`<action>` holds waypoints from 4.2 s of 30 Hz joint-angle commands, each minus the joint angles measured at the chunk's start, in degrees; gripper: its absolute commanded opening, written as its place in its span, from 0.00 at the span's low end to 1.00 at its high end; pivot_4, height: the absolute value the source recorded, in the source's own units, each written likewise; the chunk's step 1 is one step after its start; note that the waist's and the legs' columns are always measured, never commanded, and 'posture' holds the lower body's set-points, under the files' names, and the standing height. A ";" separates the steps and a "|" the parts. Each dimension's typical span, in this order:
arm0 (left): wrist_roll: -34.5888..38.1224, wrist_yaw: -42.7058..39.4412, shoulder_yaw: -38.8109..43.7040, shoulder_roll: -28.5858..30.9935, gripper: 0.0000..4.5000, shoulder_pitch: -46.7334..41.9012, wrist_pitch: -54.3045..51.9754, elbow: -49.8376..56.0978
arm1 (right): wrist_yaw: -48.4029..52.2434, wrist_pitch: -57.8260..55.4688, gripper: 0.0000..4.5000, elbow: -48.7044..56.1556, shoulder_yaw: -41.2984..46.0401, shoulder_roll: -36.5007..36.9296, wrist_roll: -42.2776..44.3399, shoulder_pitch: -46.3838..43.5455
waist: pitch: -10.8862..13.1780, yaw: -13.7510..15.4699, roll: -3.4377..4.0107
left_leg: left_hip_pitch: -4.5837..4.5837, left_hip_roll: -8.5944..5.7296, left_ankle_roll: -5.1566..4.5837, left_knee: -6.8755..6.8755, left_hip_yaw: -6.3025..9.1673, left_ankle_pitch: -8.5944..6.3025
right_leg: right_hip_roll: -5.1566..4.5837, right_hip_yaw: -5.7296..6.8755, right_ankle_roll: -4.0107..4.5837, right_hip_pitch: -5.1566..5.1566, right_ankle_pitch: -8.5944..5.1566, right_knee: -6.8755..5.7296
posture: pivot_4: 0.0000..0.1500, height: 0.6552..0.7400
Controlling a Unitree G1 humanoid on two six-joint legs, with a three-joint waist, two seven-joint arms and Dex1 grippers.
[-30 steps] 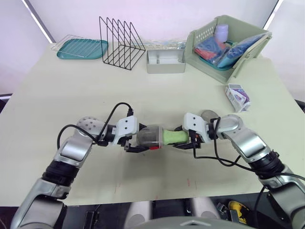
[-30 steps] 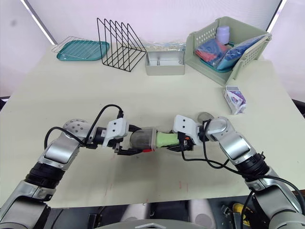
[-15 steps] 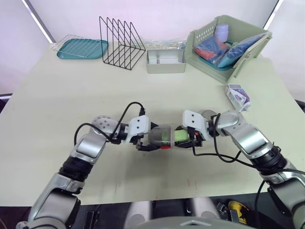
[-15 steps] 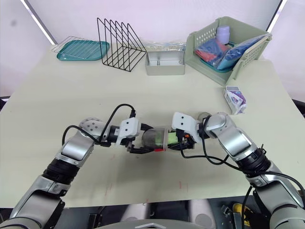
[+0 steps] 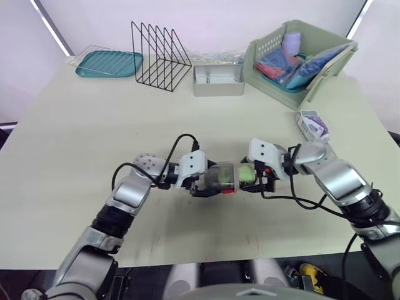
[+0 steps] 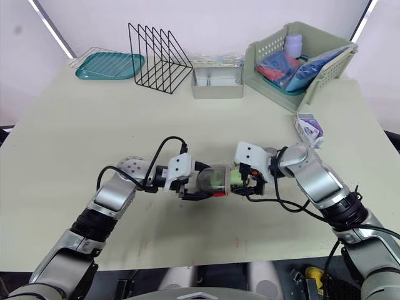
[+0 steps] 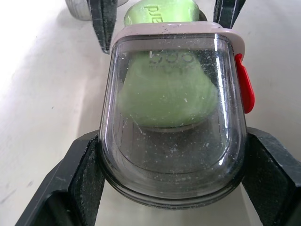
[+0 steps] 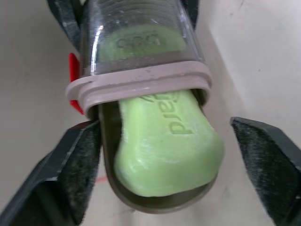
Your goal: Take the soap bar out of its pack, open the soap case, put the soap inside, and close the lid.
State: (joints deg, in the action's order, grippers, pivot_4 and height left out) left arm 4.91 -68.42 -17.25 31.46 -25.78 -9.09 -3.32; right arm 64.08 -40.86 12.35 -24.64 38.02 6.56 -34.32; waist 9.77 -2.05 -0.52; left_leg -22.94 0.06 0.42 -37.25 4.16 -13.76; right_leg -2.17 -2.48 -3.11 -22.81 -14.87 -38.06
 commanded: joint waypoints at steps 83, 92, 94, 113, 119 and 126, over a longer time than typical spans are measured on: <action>0.91 7.19 0.97 -1.87 0.77 1.99 4.83 6.50 | -24.06 -51.64 0.99 -15.14 37.41 -19.66 44.86 2.31 | 0.00 -0.18 0.01 | -0.01 0.00 0.00 0.01 0.00 0.00 | 0.01 -0.01 0.00 0.01 0.01 -0.02 | 1.00 1.00; 0.30 7.34 0.47 -2.21 0.77 1.77 5.16 6.33 | -29.48 -51.64 0.99 -17.37 36.63 -19.77 50.74 1.64 | 0.00 -0.23 0.01 | -0.01 -0.01 0.00 0.01 0.00 0.00 | 0.01 -0.01 0.00 0.01 0.01 -0.02 | 1.00 1.00; 0.31 7.43 0.41 -2.34 0.77 1.63 5.17 6.28 | -30.35 -51.64 0.99 -17.52 36.52 -19.75 51.50 1.62 | 0.00 -0.24 0.01 | -0.01 -0.01 0.00 0.02 0.00 0.00 | 0.01 -0.02 0.00 0.01 0.01 -0.02 | 1.00 1.00; -0.12 7.30 -0.03 -2.16 0.77 0.84 5.75 6.06 | -33.48 -51.64 0.99 -18.37 35.83 -20.55 53.14 1.13 | 0.00 -0.28 0.01 | -0.01 0.00 -0.01 0.02 0.01 0.00 | 0.02 -0.01 0.00 0.01 0.01 -0.01 | 1.00 1.00; 0.14 7.00 -0.17 -1.90 0.77 0.92 5.49 6.39 | -33.61 -51.64 0.99 -18.59 35.83 -20.60 53.16 1.07 | 0.00 -0.26 0.01 | -0.02 0.00 -0.01 0.02 0.00 0.00 | 0.02 -0.01 0.00 0.01 0.01 -0.01 | 1.00 1.00; 0.07 6.98 -0.03 -1.55 0.77 0.93 5.53 6.11 | -33.63 -51.64 0.99 -18.61 35.73 -20.45 53.10 1.31 | 0.00 -0.27 0.01 | -0.02 0.00 -0.01 0.02 0.00 0.00 | 0.02 -0.01 0.00 0.01 0.01 -0.01 | 1.00 1.00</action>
State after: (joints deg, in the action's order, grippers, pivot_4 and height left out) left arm 4.38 -61.48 -18.11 29.77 -24.22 -4.62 0.85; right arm 30.28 -92.23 -7.13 10.02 17.61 58.65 -32.40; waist 9.77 -2.33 -0.51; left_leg -22.95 0.06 0.42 -37.22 4.16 -13.76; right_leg -2.15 -2.49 -3.11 -22.80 -14.86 -38.07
